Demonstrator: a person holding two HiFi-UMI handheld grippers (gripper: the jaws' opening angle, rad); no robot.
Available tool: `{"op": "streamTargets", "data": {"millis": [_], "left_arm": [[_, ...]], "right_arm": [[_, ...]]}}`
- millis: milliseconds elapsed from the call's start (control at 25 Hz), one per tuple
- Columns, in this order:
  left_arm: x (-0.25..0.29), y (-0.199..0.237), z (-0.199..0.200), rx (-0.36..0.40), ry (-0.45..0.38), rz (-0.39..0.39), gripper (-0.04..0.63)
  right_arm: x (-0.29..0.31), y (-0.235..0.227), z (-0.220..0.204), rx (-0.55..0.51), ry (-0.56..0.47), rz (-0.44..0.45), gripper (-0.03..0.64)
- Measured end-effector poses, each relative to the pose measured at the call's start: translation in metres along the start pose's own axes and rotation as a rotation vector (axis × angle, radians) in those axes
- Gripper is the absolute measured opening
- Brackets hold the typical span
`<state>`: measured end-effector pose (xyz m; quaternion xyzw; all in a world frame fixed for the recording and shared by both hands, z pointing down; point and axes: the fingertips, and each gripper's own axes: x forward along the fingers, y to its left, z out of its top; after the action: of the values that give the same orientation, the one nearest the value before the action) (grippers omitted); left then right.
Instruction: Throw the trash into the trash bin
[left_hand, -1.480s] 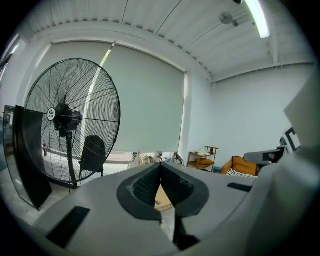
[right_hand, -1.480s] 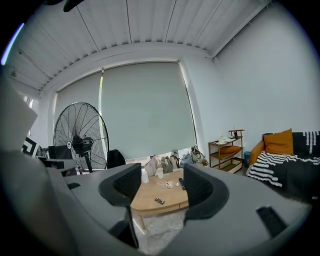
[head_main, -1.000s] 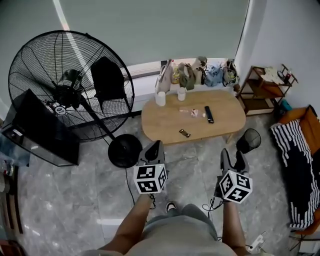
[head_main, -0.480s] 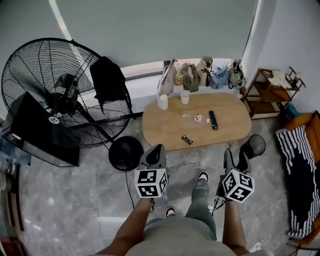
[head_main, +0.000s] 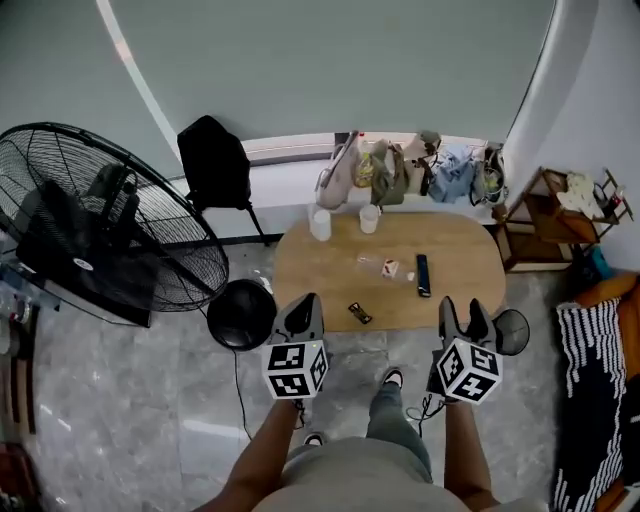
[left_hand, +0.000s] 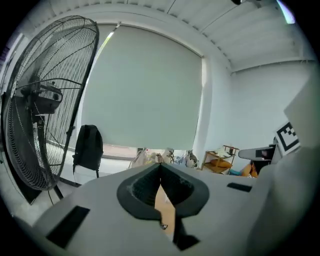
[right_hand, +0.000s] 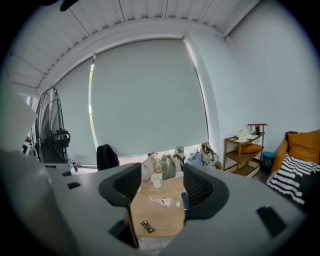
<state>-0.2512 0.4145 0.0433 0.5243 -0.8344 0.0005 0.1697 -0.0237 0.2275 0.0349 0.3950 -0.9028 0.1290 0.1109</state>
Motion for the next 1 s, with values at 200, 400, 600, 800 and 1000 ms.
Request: {"op": "streamTargets", "data": {"millis": [200, 400, 600, 800, 1000], "left_arm": [[0.053, -0.015, 0.02, -0.012, 0.003, 0.069, 0.018], [0.103, -0.022, 0.027, -0.033, 0.021, 0.134, 0.018], [0.136, -0.027, 0.013, -0.05, 0.069, 0.16, 0.018], [0.17, -0.021, -0.006, -0.054, 0.118, 0.117, 0.018], [0.192, -0.006, -0.012, -0.047, 0.159, 0.109, 0.018]], "right_arm": [[0.059, -0.031, 0.026, -0.019, 0.027, 0.062, 0.27], [0.114, -0.064, 0.041, -0.018, 0.052, 0.098, 0.27], [0.156, -0.083, 0.033, -0.026, 0.105, 0.114, 0.27], [0.181, -0.086, 0.026, -0.018, 0.117, 0.077, 0.272], [0.189, -0.082, 0.01, 0.001, 0.163, 0.062, 0.273]]}}
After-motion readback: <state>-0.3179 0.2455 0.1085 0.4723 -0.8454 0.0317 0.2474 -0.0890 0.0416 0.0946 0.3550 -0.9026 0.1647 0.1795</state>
